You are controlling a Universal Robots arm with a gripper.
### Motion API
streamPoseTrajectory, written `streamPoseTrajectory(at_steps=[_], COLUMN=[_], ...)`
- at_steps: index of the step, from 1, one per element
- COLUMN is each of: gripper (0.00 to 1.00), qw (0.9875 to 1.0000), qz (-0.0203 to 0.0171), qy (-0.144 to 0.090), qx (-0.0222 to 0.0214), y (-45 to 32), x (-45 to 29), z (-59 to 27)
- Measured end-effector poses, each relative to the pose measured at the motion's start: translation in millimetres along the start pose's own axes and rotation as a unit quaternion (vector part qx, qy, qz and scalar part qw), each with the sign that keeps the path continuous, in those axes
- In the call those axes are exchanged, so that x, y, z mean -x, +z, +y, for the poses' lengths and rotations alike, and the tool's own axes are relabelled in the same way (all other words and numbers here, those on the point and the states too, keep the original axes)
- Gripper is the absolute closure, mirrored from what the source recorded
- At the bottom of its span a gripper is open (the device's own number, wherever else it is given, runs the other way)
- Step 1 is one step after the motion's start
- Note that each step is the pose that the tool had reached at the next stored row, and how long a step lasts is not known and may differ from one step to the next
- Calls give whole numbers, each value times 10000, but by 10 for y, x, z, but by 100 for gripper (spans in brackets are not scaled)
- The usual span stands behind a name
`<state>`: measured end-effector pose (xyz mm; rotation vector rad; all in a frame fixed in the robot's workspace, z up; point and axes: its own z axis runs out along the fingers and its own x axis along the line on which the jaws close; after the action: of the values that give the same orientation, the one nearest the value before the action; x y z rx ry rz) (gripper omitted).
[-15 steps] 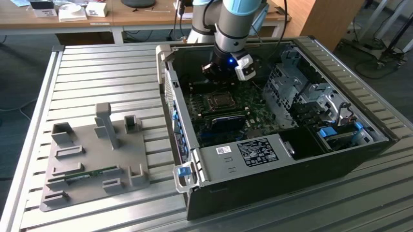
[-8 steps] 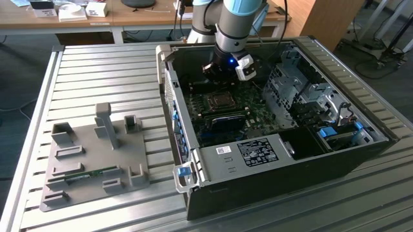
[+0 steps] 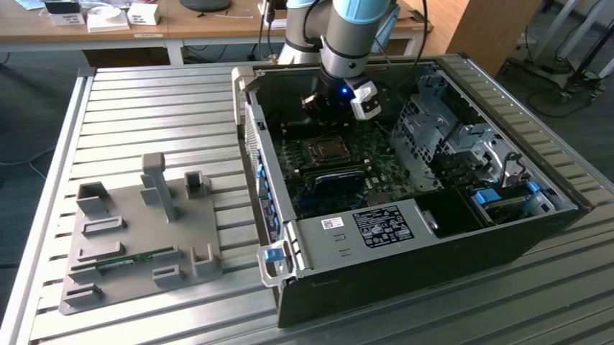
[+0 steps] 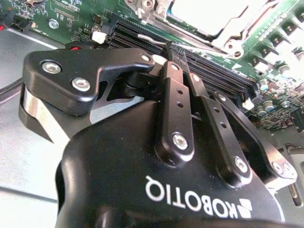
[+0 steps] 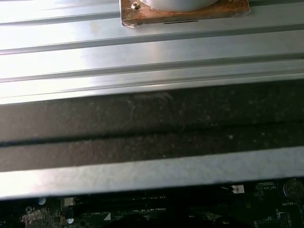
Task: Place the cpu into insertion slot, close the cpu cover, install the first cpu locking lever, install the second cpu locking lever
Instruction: 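Install the first cpu locking lever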
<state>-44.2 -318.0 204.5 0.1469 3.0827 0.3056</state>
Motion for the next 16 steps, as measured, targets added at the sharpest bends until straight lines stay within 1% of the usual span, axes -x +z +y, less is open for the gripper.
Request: streamPoseTrajectory(at_steps=[16], gripper=[89], qw=[10000], qz=[0], qy=[1], qx=[-1], y=[12], x=[42], z=[7])
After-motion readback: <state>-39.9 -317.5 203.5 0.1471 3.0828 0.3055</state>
